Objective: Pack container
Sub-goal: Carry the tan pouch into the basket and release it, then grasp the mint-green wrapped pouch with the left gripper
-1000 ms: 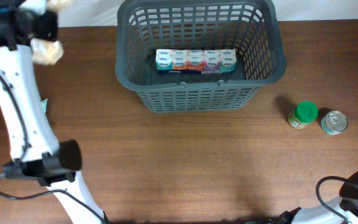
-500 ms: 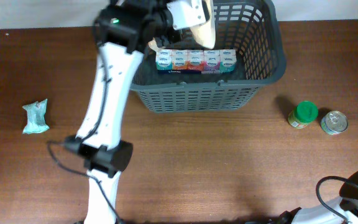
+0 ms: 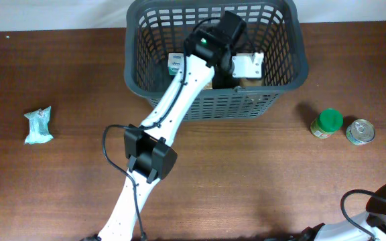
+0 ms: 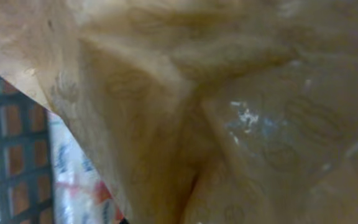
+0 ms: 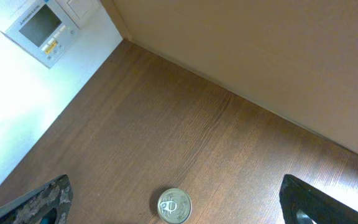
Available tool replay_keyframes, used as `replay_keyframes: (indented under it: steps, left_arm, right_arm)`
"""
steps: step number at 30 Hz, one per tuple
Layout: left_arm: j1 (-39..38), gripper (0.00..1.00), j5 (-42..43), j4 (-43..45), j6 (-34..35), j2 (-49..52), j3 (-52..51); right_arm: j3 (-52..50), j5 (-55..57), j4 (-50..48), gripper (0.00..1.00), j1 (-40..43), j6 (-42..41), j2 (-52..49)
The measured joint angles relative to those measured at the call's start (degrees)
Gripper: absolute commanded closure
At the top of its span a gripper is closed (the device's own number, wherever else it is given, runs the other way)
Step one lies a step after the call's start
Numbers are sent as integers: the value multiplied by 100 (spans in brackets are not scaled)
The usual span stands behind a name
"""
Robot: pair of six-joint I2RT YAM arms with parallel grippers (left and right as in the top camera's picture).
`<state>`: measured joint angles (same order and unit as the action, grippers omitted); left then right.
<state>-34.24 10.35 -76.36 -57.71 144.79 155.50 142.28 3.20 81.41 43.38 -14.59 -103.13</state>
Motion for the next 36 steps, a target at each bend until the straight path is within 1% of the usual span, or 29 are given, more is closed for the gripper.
replay_keyframes:
  steps: [1, 2, 3, 4, 5, 6, 8, 11, 13, 15, 17, 18, 21, 24, 26, 27, 28, 30, 32, 34, 35, 36]
  left_arm:
    - [-35, 65, -2, -28, 2, 4, 0]
    - [-63, 53, 4, -22, -2, 9, 0]
    - [-72, 28, 2, -15, 9, 7, 0]
    - [-79, 15, -9, 24, 59, 7, 0]
    - [-79, 4, -96, 94, 153, 7, 0]
    - [-79, 1, -216, 151, 297, 7, 0]
    - [-63, 0, -693, 177, 807, 7, 50]
    - [50, 1, -1244, -160, 1237, -50, 146]
    - [240, 1, -1460, -328, 1440, -225, 181]
    - [623, 0, -1620, -483, 1679, -634, 192]
    - [1099, 0, -1700, -520, 1818, -1128, 234]
    - [1412, 3, -1749, -544, 1875, -1436, 286]
    - [2334, 4, -1799, -831, 2015, -2339, 470]
    - [2914, 8, -1506, -994, 2118, -2806, 533]
    - [3169, 11, -1355, -1169, 2177, -2894, 535]
    - [3348, 20, -1305, -1366, 2216, -2900, 533]
    - [3757, 21, -1228, -1539, 2415, -2885, 407]
    - [4109, 21, -1165, -1703, 2594, -2898, 66]
    - [4680, 21, -1115, -1749, 2804, -2905, -750]
    - [5259, 21, -1054, -1495, 2959, -2789, -1727]
    - [5423, 21, -1016, -1255, 2990, -2787, -2120]
    - [5659, 21, -973, -946, 3042, -2789, -2776]
  right_arm:
    - [0, 0, 2, 1, 0, 0, 0]
    - [0, 0, 0, 1, 0, -2, 0]
    - [0, 0, 2, 1, 0, 2, 0]
    - [0, 0, 2, 1, 0, 2, 0]
    - [0, 0, 2, 1, 0, -2, 0]
    - [0, 0, 0, 1, 0, -2, 0]
    - [0, 0, 2, 1, 0, 0, 0]
    - [0, 2, 0, 1, 0, 4, 0]
    - [0, 0, 2, 1, 0, 0, 0]
    - [0, 0, 2, 1, 0, 2, 0]
    - [0, 0, 2, 1, 0, 2, 0]
    - [0, 2, 2, 1, 0, 0, 0]
    - [0, 0, 2, 1, 0, 0, 0]
    - [0, 0, 2, 1, 0, 4, 0]
    - [0, 0, 0, 1, 0, 0, 0]
    - [0, 0, 2, 1, 0, -2, 0]
    - [0, 0, 0, 1, 0, 4, 0]
    - [0, 0, -2, 1, 0, -2, 0]
    - [0, 0, 0, 1, 2, -2, 0]
    - [0, 2, 0, 1, 4, 0, 0]
    - [0, 0, 0, 1, 4, 2, 0]
    - [0, 0, 4, 1, 4, 2, 0]
